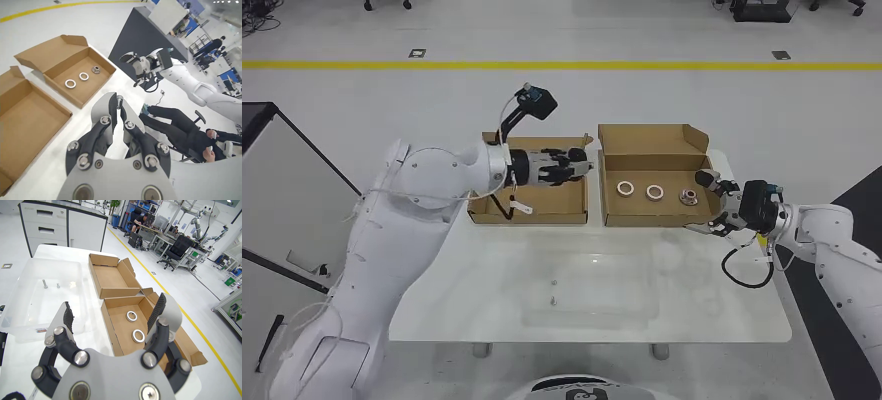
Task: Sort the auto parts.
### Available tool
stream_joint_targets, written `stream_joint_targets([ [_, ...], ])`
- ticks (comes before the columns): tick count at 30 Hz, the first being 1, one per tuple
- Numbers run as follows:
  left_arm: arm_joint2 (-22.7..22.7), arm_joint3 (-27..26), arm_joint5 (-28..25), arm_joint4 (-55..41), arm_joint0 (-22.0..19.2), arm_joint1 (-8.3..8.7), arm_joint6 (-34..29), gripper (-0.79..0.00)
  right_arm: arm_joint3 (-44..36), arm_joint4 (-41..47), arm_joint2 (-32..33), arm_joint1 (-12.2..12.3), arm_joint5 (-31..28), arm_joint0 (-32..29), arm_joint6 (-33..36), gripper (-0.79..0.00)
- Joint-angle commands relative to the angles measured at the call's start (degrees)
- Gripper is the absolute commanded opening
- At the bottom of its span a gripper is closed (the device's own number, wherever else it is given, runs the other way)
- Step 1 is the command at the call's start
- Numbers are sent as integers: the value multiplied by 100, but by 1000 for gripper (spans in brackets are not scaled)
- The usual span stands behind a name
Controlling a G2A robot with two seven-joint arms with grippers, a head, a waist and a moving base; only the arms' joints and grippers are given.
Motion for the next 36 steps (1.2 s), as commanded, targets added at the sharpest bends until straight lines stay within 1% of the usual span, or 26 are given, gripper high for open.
stream_joint_targets([
  [1, 161, 231, 16, 163, -196, -18, -97, -785, 0, -1, -1, 0, 0, 0, -7, 0],
  [7, 778, 1138, 21, 714, -894, -128, -278, -785, 0, -1, -1, 0, 0, 0, -7, 0],
  [11, 1260, 1846, 4, 932, -1341, -260, -322, -785, 0, -1, -1, 0, 0, 0, -7, 0],
  [16, 1916, 2865, -96, 1099, -1882, -500, -284, -785, 0, -1, -1, 0, 0, 0, -7, 0],
  [21, 2617, 3987, -274, 1168, -2345, -852, -152, -785, 0, -1, -1, 0, 0, 0, -7, 0],
  [27, 3276, 5288, -426, 970, -2679, -1370, 2, -785, 0, -1, -1, 0, 0, 0, -7, 0],
  [31, 3520, 6016, -502, 760, -2792, -1698, 133, -785, 0, -1, -1, 0, 0, 0, -7, 0],
  [32, 3524, 6067, -501, 735, -2801, -1722, 162, -785, 0, -1, -1, 0, 0, 0, -7, 0],
  [36, 3524, 6067, -501, 735, -2801, -1722, 162, -785, 0, -1, -1, 0, 0, 0, -7, 0],
])
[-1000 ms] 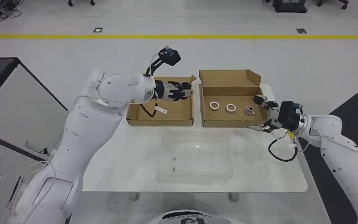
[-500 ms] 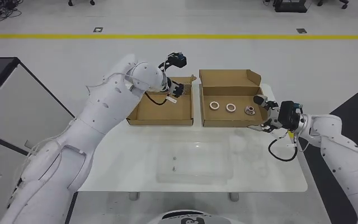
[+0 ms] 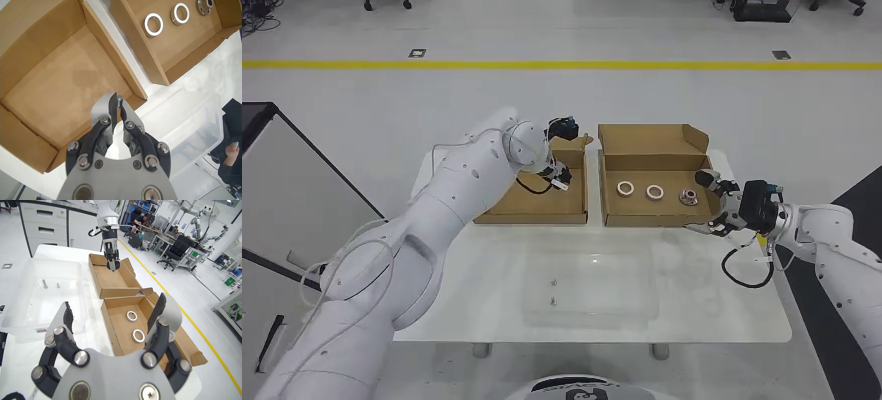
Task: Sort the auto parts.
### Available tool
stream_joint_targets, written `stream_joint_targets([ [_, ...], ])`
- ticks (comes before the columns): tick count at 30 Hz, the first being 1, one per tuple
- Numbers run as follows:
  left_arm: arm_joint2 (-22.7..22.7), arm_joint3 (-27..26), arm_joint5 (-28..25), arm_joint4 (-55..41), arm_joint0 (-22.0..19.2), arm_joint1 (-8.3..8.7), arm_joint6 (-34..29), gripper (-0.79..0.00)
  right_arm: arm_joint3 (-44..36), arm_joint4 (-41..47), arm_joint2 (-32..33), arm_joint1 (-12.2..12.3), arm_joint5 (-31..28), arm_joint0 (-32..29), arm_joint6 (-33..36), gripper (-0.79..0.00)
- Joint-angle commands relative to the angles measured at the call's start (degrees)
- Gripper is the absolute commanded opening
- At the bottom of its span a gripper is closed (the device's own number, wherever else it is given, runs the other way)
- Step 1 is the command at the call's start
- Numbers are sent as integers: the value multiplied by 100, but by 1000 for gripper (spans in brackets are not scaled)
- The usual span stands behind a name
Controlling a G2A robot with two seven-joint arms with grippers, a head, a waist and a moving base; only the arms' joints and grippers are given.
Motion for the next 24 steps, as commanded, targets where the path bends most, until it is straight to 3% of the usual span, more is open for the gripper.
stream_joint_targets([
  [1, -1, -5, 1, 3, 2, 2, -2, -785, 0, -1, -1, 0, 0, 0, -7, 0],
  [10, -13, -47, -7, 8, 84, 5, 118, -785, 0, -1, -1, 0, 0, 0, -7, 0],
  [12, 12, 29, 410, 226, 89, -10, 269, -785, 0, -1, -1, 0, 0, 0, -7, 0],
  [20, 249, 463, 1363, 481, -26, -379, 396, -785, 0, -1, -1, 0, 0, 0, -7, 0],
  [24, 313, 968, 1357, 397, -133, -622, 433, -785, 0, -1, -1, 0, 0, 0, -7, 0],
])
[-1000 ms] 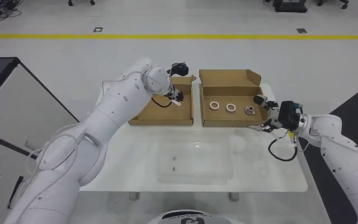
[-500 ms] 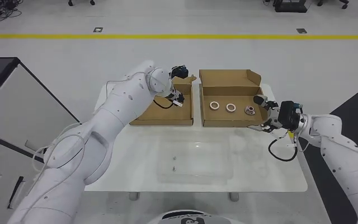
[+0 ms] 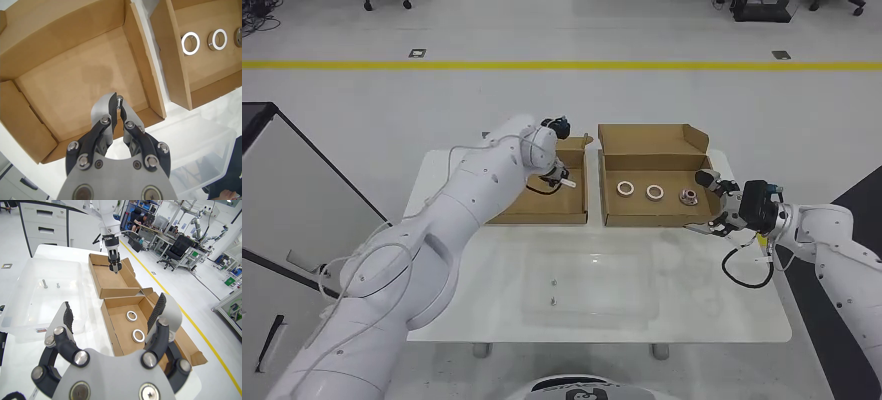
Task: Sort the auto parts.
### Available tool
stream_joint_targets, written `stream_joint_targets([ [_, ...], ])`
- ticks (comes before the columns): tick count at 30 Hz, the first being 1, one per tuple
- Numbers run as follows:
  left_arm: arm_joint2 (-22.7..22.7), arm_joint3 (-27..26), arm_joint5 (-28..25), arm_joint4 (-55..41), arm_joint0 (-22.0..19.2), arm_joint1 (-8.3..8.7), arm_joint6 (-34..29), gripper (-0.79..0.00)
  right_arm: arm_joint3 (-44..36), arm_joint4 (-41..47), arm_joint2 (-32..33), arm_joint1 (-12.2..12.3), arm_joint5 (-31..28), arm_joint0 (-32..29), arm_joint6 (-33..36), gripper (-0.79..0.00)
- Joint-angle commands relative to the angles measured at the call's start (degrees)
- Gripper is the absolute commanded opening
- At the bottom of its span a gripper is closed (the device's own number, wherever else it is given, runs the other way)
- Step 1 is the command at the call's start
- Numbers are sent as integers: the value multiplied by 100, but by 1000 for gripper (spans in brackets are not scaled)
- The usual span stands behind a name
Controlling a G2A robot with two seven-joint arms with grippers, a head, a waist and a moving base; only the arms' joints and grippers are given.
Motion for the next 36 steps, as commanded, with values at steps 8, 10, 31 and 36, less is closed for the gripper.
stream_joint_targets([
  [8, 149, 912, -187, -81, -126, -539, 152, -785, 0, -1, -1, 0, 0, 0, -7, 0],
  [10, 177, 1098, -171, -70, -136, -649, 195, -785, 0, -1, -1, 0, 0, 0, -7, 0],
  [31, 172, 2033, -248, -96, -202, -1154, 293, -785, 0, -1, -1, 0, 0, 0, -7, 0],
  [36, 306, 1969, -462, 279, -47, -1124, 588, -785, 0, -1, -1, 0, 0, 0, -7, 0],
])
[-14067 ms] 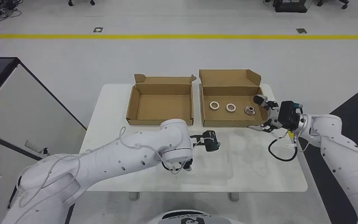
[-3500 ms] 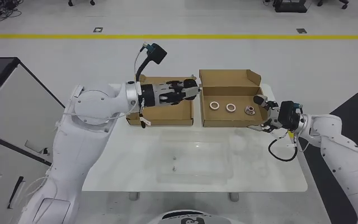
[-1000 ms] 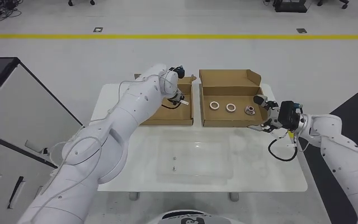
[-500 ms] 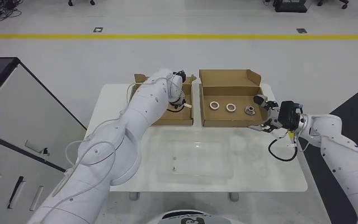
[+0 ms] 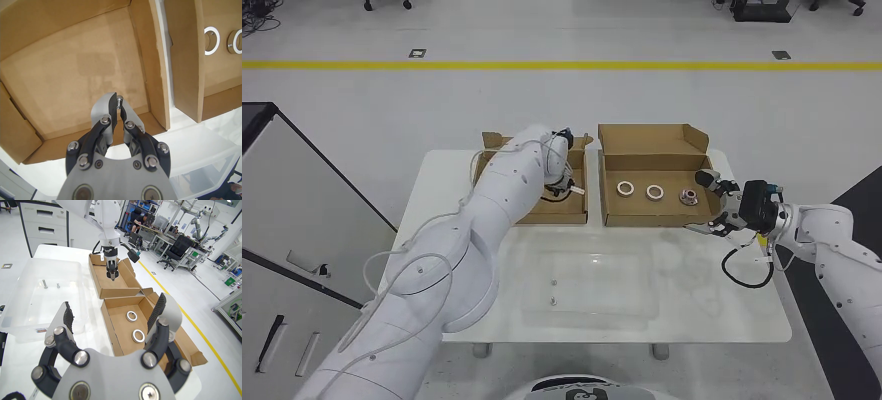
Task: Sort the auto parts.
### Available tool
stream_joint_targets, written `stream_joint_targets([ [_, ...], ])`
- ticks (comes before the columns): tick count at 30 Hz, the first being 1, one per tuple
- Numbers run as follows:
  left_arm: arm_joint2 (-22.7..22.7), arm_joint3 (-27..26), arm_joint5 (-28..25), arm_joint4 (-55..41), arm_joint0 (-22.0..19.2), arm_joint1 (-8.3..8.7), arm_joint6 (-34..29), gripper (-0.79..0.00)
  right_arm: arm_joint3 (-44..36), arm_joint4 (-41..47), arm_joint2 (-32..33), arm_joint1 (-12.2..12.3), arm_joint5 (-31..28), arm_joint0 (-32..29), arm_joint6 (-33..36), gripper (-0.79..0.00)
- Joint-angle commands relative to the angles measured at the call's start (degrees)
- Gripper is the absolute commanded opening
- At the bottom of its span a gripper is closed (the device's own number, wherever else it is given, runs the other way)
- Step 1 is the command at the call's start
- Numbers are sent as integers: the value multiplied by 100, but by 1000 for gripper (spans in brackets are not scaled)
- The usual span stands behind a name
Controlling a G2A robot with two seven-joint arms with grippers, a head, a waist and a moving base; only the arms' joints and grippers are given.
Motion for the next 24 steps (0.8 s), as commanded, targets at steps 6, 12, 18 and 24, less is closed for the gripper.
stream_joint_targets([
  [6, 184, -77, -439, 657, 153, 76, 397, -785, 0, -1, -1, 0, 0, 0, -7, 0],
  [12, 166, -104, -380, 801, 237, 87, 437, -785, 0, -1, -1, 0, 0, 0, -7, 0],
  [18, 71, -19, -484, 757, 271, 94, 377, -785, 0, -1, -1, 0, 0, 0, -7, 0],
  [24, -3, 48, -532, 743, 293, 88, 318, -785, 0, -1, -1, 0, 0, 0, -7, 0],
])
